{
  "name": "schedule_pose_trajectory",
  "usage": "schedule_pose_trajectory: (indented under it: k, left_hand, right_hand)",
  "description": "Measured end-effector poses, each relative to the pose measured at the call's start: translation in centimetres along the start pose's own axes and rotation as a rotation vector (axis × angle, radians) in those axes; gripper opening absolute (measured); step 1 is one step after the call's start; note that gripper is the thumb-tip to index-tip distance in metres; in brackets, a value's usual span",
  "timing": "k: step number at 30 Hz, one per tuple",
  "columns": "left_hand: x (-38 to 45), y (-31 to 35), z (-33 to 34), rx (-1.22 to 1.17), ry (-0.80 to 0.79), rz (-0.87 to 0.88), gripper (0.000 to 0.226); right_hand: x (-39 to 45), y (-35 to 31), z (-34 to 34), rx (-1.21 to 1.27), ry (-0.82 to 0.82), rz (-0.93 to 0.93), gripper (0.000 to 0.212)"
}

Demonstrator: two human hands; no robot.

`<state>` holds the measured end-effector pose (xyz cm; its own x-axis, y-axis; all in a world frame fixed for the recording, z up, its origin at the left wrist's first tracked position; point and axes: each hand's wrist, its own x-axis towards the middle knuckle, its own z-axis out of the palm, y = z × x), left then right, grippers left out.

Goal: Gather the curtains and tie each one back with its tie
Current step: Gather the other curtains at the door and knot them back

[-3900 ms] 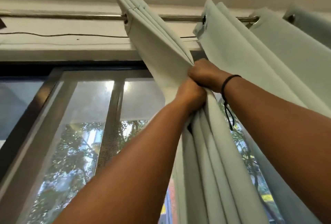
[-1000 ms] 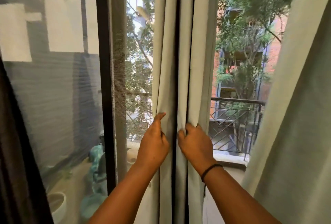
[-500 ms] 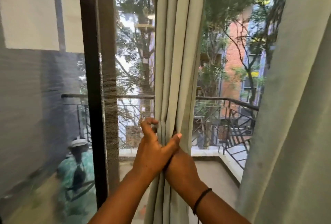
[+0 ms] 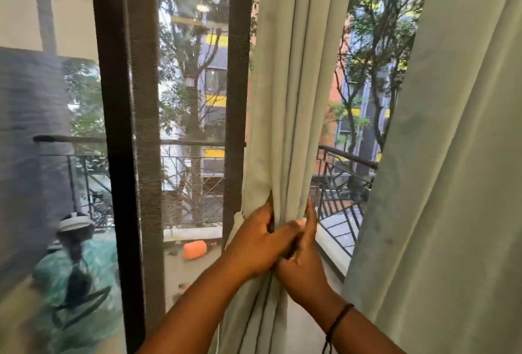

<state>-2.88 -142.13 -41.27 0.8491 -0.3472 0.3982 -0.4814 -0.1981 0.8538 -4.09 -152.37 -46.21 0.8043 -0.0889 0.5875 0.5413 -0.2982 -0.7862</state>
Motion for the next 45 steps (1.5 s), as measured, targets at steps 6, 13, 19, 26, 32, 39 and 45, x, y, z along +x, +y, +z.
schedule_pose_trajectory:
  k: [6,13,19,26,32,39,45]
  left_hand:
    - [-0.5,1.8,-0.1,-0.283,0.076,-0.183,0.049]
    - [-1.9,2.6,0.5,-0.047,0.19,-0.213,0.076]
    - [-2.7,3.0,7.6,-0.187,0.241,-0.152,0.131]
    - [-5.7,5.2,10.0,-0.378,0.326,-0.159,0.08]
    - [-7.3,7.1,9.4,-0.402,0.256,-0.174,0.06]
    - [-7.0,7.1,8.4,-0.463,0.224,-0.242,0.029]
    - [-4.9,4.2,5.9,-0.594,0.237,-0.351,0.01]
  right_hand:
    - [1.3,-1.2,-1.6,-0.19,-0.117,0.13,0.024]
    - [1.0,-2.6,-5.3,0.033,-0.088,0.228,0.025]
    - [-1.5,-2.7,-7.0,0.488,-0.242,0.313,0.024]
    - [-3.4,-2.8,-10.7,0.843,-0.199,0.479,0.038]
    - [-4.4,-4.2,-10.6,0.972,-0.364,0.631,0.065]
    - [-3.2,-4.6,-10.5,0.772,-0.552,0.795,0.077]
    - [-3.0,-6.1,-9.2,-0.172,-0.369,0.332,0.03]
